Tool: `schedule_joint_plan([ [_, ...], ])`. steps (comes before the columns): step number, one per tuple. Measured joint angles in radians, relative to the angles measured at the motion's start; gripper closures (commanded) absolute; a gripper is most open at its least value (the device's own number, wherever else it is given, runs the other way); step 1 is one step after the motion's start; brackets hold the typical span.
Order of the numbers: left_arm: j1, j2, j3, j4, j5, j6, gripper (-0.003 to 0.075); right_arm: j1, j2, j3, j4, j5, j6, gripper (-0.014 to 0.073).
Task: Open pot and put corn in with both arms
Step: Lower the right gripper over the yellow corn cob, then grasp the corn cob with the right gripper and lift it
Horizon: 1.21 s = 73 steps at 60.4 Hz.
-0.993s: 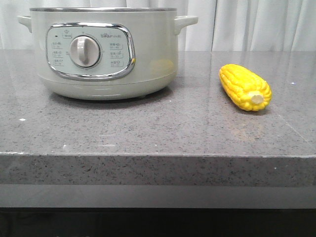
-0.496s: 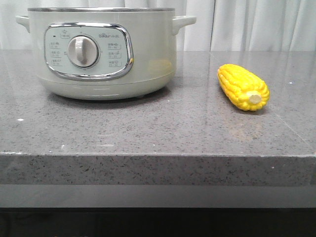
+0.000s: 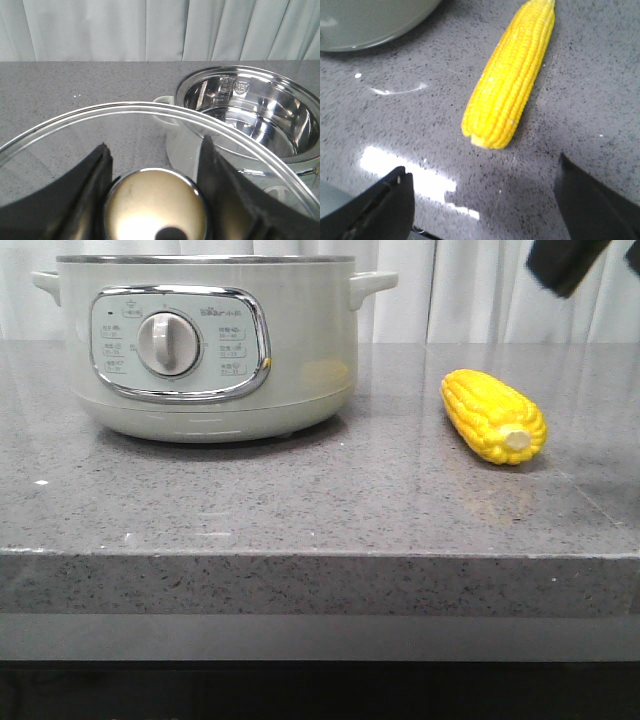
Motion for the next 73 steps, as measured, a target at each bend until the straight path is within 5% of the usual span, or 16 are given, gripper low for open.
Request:
schedule_joint_plan([
  [21, 0.0, 0.0, 0.0, 0.0, 0.0, 0.0, 0.0479, 0.0, 0.284, -0.187, -0.032, 0.053, 0.155, 0.0076],
  [64, 0.0, 0.0, 0.0, 0.0, 0.0, 0.0, 0.0479, -0.02, 0.512, -0.246, -0.046, 0.06, 0.17, 0.0079],
  [73, 0.0, 0.0, 0.0, 0.0, 0.0, 0.0, 0.0479, -0.02, 0.522, -0.246, -0.046, 0.062, 0.171, 0.0232],
])
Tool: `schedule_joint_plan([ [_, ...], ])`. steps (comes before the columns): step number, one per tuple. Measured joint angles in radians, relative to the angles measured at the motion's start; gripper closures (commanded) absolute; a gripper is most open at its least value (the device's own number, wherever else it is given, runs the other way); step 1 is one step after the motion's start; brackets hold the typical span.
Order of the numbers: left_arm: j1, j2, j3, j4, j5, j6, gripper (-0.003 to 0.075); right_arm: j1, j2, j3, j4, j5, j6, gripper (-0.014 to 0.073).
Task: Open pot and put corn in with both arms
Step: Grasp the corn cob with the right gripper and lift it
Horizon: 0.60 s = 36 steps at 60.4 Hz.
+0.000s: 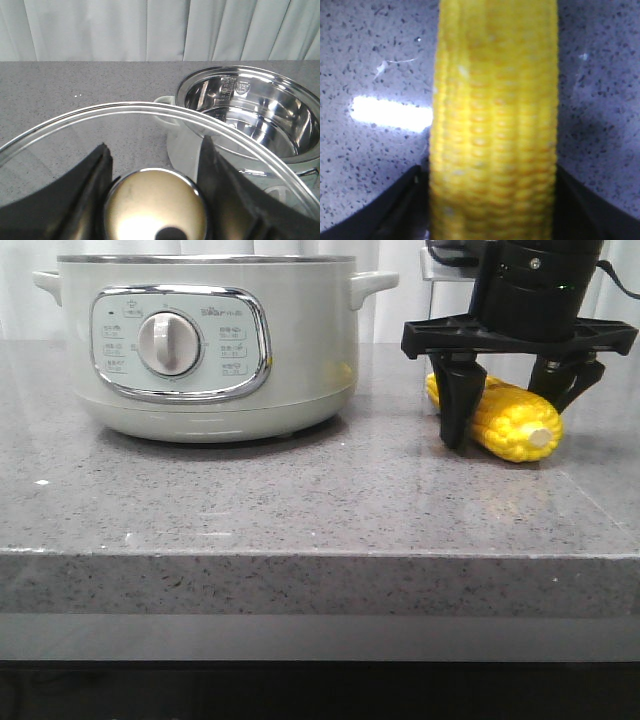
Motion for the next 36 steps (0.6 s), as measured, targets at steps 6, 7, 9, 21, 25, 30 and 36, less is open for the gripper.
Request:
schedule_joint_plan([
  [6, 0.0, 0.0, 0.0, 0.0, 0.0, 0.0, 0.0479, 0.0, 0.0, -0.002, 0.0, 0.004, 0.0, 0.0312],
  [7, 0.0, 0.0, 0.0, 0.0, 0.0, 0.0, 0.0479, 0.0, 0.0, -0.002, 0.0, 0.006, 0.0, 0.0316],
  [9, 0.0, 0.0, 0.0, 0.0, 0.0, 0.0, 0.0479, 0.0, 0.0, -0.002, 0.0, 0.01, 0.0, 0.0317],
  [21, 0.0, 0.0, 0.0, 0.0, 0.0, 0.0, 0.0479, 0.0, -0.019, -0.035, -0.011, 0.066, 0.0, 0.0316],
  [25, 0.0, 0.0, 0.0, 0.0, 0.0, 0.0, 0.0479, 0.0, -0.041, -0.06, -0.017, 0.086, 0.0, 0.0316],
  [30, 0.0, 0.0, 0.0, 0.0, 0.0, 0.0, 0.0479, 0.0, -0.077, -0.09, -0.021, 0.106, 0.0, 0.0316],
  [36, 0.0, 0.0, 0.0, 0.0, 0.0, 0.0, 0.0479, 0.0, -0.125, -0.133, -0.022, 0.121, -0.004, 0.0316],
])
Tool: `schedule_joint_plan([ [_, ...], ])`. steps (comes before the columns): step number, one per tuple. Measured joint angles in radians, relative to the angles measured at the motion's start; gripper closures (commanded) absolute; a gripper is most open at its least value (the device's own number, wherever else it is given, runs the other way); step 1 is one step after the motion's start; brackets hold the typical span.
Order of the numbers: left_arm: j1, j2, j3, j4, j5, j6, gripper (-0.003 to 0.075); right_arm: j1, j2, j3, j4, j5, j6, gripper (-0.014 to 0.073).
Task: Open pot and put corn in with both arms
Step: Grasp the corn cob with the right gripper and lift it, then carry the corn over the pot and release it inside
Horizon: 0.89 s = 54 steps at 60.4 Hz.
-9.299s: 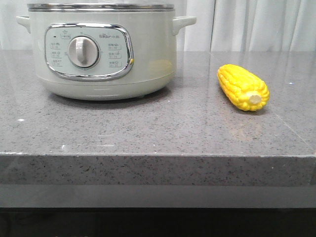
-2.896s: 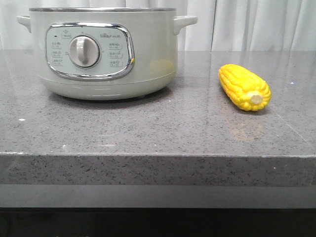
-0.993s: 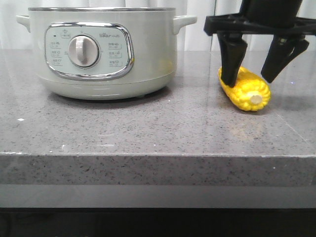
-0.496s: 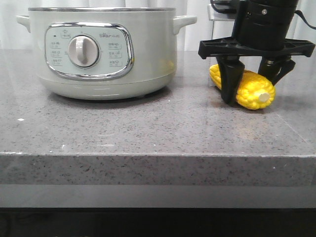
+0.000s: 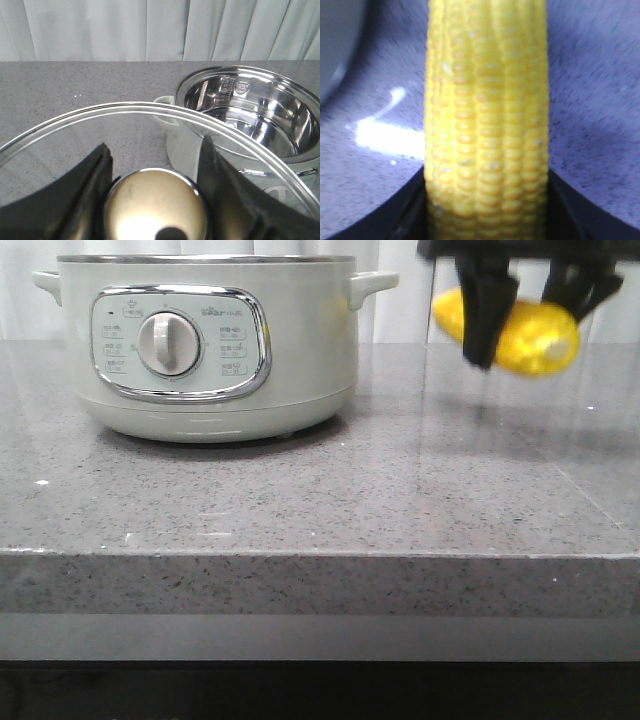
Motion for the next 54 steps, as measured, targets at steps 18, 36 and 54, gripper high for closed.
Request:
schedule_joint_plan([
  [18, 0.0, 0.0, 0.0, 0.0, 0.0, 0.0, 0.0479, 0.059, -0.099, -0.14, -0.004, -0.076, -0.014, 0.0316],
  [36, 0.0, 0.0, 0.0, 0.0, 0.0, 0.0, 0.0479, 0.202, -0.074, -0.153, -0.004, -0.393, -0.063, 0.0316],
  [54, 0.0, 0.0, 0.0, 0.0, 0.0, 0.0, 0.0479, 0.275, 0.07, -0.154, -0.004, -0.568, -0.074, 0.0316],
])
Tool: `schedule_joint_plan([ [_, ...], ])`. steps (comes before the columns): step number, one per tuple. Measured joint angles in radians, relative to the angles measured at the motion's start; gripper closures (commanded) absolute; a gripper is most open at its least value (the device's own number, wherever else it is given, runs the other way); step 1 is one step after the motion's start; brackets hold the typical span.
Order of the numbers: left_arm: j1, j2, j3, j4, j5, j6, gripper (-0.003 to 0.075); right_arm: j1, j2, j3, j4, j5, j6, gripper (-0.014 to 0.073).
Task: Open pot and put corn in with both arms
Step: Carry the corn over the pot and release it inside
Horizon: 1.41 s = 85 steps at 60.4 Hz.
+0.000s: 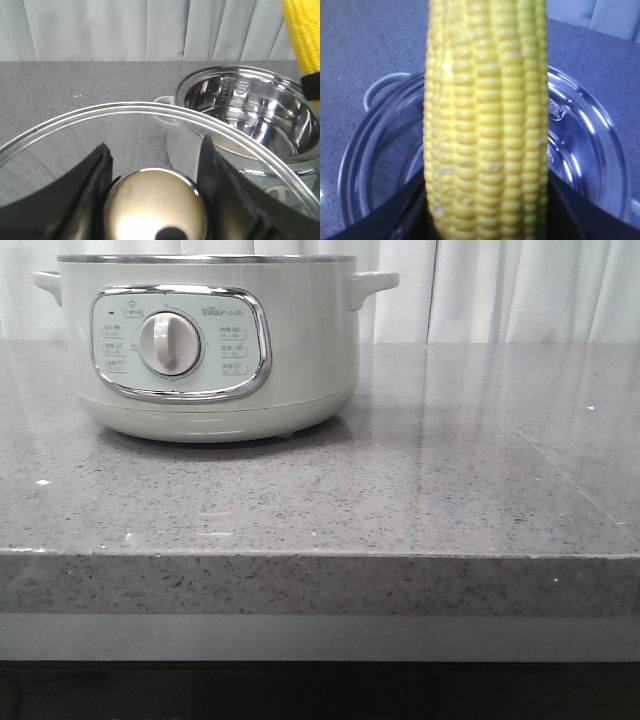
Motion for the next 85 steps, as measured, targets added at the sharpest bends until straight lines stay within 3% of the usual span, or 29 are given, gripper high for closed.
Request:
schedule_joint_plan([
  [19, 0.0, 0.0, 0.0, 0.0, 0.0, 0.0, 0.0479, 0.002, 0.125, 0.0, 0.0, -0.034, 0.0, 0.0297],
  [30, 0.0, 0.0, 0.0, 0.0, 0.0, 0.0, 0.0479, 0.002, 0.148, 0.0, 0.0, -0.033, 0.0, 0.0088],
  [36, 0.0, 0.0, 0.0, 0.0, 0.0, 0.0, 0.0479, 0.002, 0.149, 0.0, 0.0, -0.033, 0.0, 0.0028],
  [61, 0.0, 0.0, 0.0, 0.0, 0.0, 0.0, 0.0479, 0.002, 0.119, 0.0, 0.0, -0.003, 0.0, 0.0032],
  [77, 0.0, 0.0, 0.0, 0.0, 0.0, 0.0, 0.0479, -0.002, -0.055, 0.013, -0.047, 0.17, -0.004, 0.0032],
  [85, 0.0, 0.0, 0.0, 0.0, 0.0, 0.0, 0.0479, -0.008, -0.181, 0.105, -0.089, 0.193, -0.004, 0.0032],
])
